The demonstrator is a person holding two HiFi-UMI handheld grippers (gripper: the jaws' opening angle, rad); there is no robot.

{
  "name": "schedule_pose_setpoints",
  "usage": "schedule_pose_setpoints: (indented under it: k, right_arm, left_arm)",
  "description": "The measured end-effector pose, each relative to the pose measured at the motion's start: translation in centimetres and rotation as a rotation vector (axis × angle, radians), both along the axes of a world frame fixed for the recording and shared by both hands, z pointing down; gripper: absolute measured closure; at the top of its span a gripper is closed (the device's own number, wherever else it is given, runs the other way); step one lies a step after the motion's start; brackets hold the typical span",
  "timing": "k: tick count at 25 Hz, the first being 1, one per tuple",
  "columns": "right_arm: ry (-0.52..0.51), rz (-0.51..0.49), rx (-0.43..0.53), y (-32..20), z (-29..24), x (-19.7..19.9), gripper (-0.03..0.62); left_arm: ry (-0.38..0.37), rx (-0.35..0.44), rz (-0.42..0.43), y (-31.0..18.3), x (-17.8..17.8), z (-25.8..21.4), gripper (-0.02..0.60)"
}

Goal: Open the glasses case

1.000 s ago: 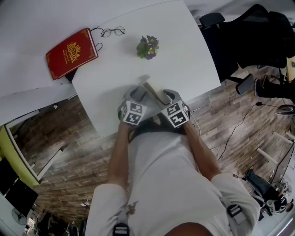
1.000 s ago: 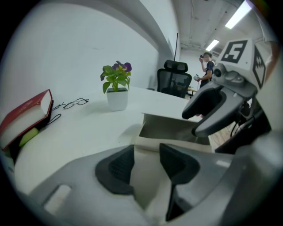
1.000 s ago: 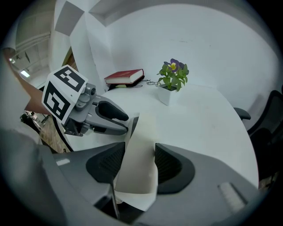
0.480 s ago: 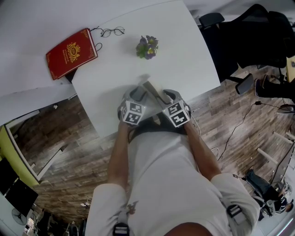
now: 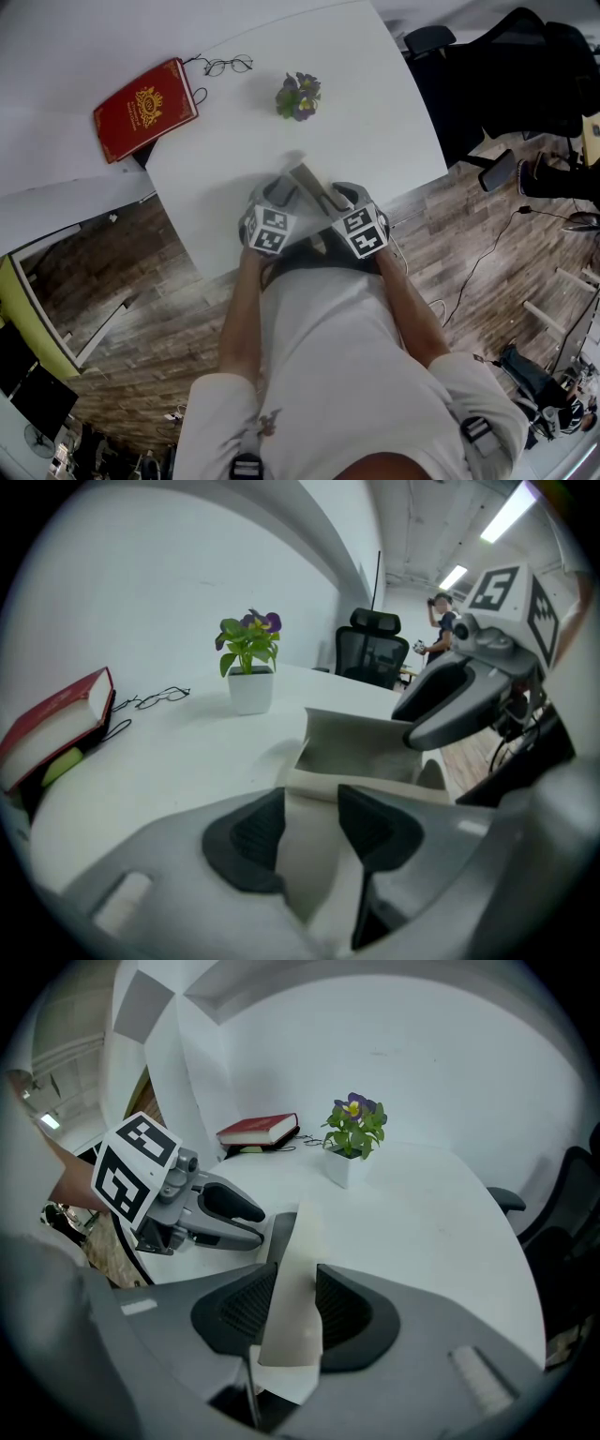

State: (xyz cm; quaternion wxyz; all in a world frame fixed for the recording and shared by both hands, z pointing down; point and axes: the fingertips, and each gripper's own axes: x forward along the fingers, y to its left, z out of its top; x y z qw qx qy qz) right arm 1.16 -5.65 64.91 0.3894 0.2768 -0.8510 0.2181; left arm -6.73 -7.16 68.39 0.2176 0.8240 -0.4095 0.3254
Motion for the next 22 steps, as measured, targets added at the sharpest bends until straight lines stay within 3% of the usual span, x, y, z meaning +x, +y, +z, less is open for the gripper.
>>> schedule_pose_setpoints:
  k: [22]
  right_arm:
    - [-0.012,0.042,0.007,-1.1,-0.1,1.1,0.513]
  left_arm:
    - [0.009,0.001,-0.007,0.0,0.0,0.1,0.405]
